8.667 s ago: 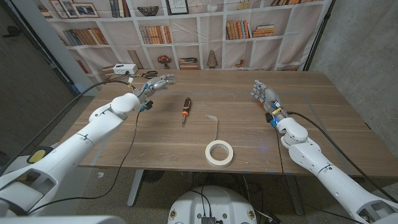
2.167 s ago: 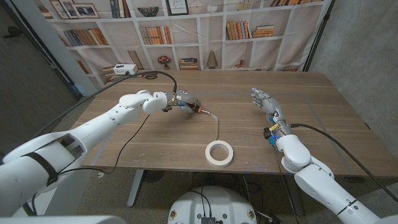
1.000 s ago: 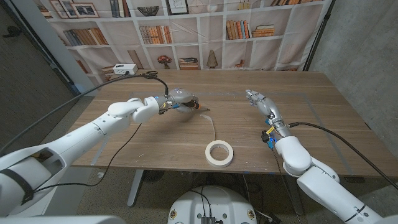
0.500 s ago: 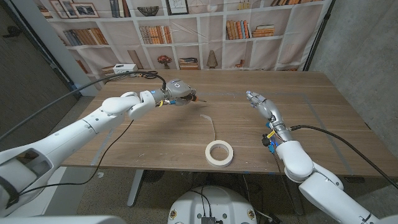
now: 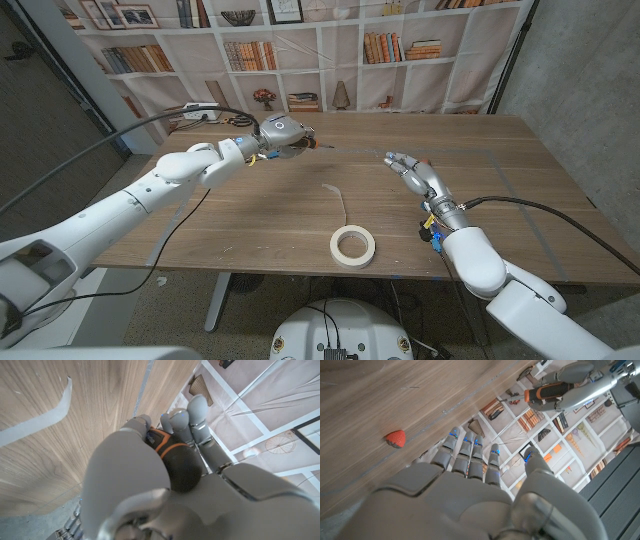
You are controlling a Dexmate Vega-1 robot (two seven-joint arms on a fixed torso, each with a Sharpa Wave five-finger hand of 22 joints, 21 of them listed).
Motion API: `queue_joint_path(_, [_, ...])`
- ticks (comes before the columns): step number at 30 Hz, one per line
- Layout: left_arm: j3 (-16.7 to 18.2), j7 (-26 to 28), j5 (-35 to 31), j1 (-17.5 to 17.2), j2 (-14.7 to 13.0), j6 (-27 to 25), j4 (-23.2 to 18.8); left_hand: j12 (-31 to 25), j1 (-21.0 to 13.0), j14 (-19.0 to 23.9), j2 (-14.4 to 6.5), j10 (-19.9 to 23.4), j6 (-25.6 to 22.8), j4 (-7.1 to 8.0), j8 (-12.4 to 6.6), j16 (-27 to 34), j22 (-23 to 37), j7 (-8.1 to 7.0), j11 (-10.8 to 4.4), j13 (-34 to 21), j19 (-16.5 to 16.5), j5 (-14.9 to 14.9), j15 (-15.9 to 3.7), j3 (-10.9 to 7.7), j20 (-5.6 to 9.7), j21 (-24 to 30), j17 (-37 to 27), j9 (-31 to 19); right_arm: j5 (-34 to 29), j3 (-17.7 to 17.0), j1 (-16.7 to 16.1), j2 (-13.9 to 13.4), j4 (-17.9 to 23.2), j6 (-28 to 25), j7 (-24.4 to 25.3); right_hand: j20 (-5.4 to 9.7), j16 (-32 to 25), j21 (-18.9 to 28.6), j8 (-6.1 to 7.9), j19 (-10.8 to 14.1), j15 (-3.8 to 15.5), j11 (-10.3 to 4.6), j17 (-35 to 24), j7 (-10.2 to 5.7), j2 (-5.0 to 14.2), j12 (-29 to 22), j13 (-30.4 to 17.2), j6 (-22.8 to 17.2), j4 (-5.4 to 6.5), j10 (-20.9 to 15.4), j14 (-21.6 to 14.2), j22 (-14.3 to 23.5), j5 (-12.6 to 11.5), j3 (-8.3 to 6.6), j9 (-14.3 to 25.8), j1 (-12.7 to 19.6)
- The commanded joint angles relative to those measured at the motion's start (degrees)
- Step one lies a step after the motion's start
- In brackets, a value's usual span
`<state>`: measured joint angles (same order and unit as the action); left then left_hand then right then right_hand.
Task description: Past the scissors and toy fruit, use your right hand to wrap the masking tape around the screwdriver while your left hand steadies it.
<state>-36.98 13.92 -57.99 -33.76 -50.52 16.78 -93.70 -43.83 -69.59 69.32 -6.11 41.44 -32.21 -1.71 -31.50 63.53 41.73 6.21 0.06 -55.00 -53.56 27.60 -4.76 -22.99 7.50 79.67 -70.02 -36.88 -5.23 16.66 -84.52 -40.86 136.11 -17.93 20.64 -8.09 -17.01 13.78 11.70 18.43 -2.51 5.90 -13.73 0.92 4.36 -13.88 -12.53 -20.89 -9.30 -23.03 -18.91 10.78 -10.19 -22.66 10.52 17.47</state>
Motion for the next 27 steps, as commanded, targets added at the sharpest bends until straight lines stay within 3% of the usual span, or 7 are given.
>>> queue_joint_path(1, [1.4,3.7,2.8,-1.6,0.7,-0.2,-0.3,-1.2,1.1,6.8,-1.6,1.3,-0.5,6.58,-4.56,0.6,1.5,-3.15,-2.70,-3.2,0.3,1.0,-6.87,-8.64,3.66,1.3,0.0,-2.6,-9.5,5.8,0.4,-3.8,9.6,-17.5,-4.2,0.18,0.3,0.1,-0.02,-0.2,-0.10,-0.27,-0.5,-0.17,-0.42,0.3,-0.3,-0.1,-0.19,0.6,1.1,0.3,0.0,0.01,0.3,0.5])
queue_joint_path(7, [1.9,5.5,4.3,-2.4,0.8,0.3,0.2,-4.4,1.9,7.1,-2.3,1.3,1.8,8.26,-5.89,-0.3,1.8,-2.49,-2.53,-8.1,0.2,1.5,-6.79,-10.19,3.91,1.3,1.1,-5.3,-13.9,10.5,1.9,-5.5,13.0,-25.4,-6.5,0.39,0.0,0.1,0.10,0.0,0.02,0.39,-0.7,0.01,-0.42,0.0,-0.4,-0.5,0.08,-0.2,0.6,0.3,0.0,0.19,0.4,0.5])
queue_joint_path(8, [2.3,6.7,5.5,-2.9,0.9,0.6,0.5,-5.1,2.1,7.4,-2.4,1.2,2.2,8.65,-6.36,-0.4,2.2,-2.41,-2.49,-9.3,0.4,1.6,-6.88,-10.63,3.87,1.5,1.0,-6.0,-17.0,13.7,3.5,-6.3,14.1,-28.9,-7.5,0.46,-0.3,0.2,0.13,0.1,0.24,0.24,-0.8,0.06,-0.34,-0.2,-0.5,-0.6,0.19,-0.6,0.0,0.3,0.0,0.22,0.4,0.5])
queue_joint_path(13, [3.1,7.2,8.2,-3.9,1.1,1.1,0.8,-5.8,2.5,7.4,-2.2,1.0,3.2,9.06,-7.12,-0.7,2.0,-2.24,-2.45,-10.4,0.3,1.7,-6.85,-11.31,3.90,1.4,1.1,-7.3,-24.7,22.1,7.8,-7.5,15.8,-36.8,-9.7,0.84,-1.6,0.6,0.26,1.2,1.26,-0.14,-1.6,0.51,-0.22,-0.7,-0.8,-1.3,0.42,-1.4,-2.2,0.4,-0.1,0.45,0.4,0.7])
queue_joint_path(19, [4.1,6.6,10.9,-5.1,1.4,0.4,0.2,-6.3,2.9,7.7,-1.7,1.2,3.6,9.33,-8.56,-0.9,1.4,-2.16,-2.28,-10.9,0.4,1.6,-6.89,-12.22,3.98,1.3,0.8,-8.9,-28.2,26.7,9.4,-8.2,17.3,-40.1,-11.8,0.92,-1.5,0.5,0.17,1.1,1.80,-0.62,-2.1,0.66,-0.95,-0.4,-1.0,-1.2,0.31,-0.6,-1.5,0.4,-0.1,0.88,0.4,0.8])
queue_joint_path(24, [4.5,6.7,12.0,-5.5,1.6,0.3,0.0,-6.4,3.1,7.7,-1.5,1.2,3.8,9.29,-8.90,-1.1,0.2,-2.11,-2.29,-10.8,0.2,1.6,-6.90,-12.60,4.01,0.8,0.9,-9.0,-35.7,34.5,13.1,-8.5,17.8,-45.8,-15.1,0.95,-1.4,0.2,0.10,0.3,2.39,-0.99,-2.5,0.41,-1.47,0.0,-1.2,-1.1,0.27,0.6,-0.7,0.5,-0.3,1.22,0.5,1.0])
queue_joint_path(27, [4.6,6.6,12.3,-5.7,1.9,0.1,-0.2,-6.5,3.3,7.7,-1.4,1.2,3.8,9.22,-9.02,-1.1,-0.1,-2.16,-2.34,-11.0,0.3,1.5,-6.95,-12.88,3.99,1.0,0.7,-8.8,-38.5,36.6,13.5,-8.6,18.4,-48.2,-16.1,0.97,-1.3,0.1,0.09,0.1,3.02,-1.40,-2.8,0.29,-1.60,0.0,-1.3,-1.0,-0.11,1.1,0.0,0.5,-0.5,1.09,0.5,1.9])
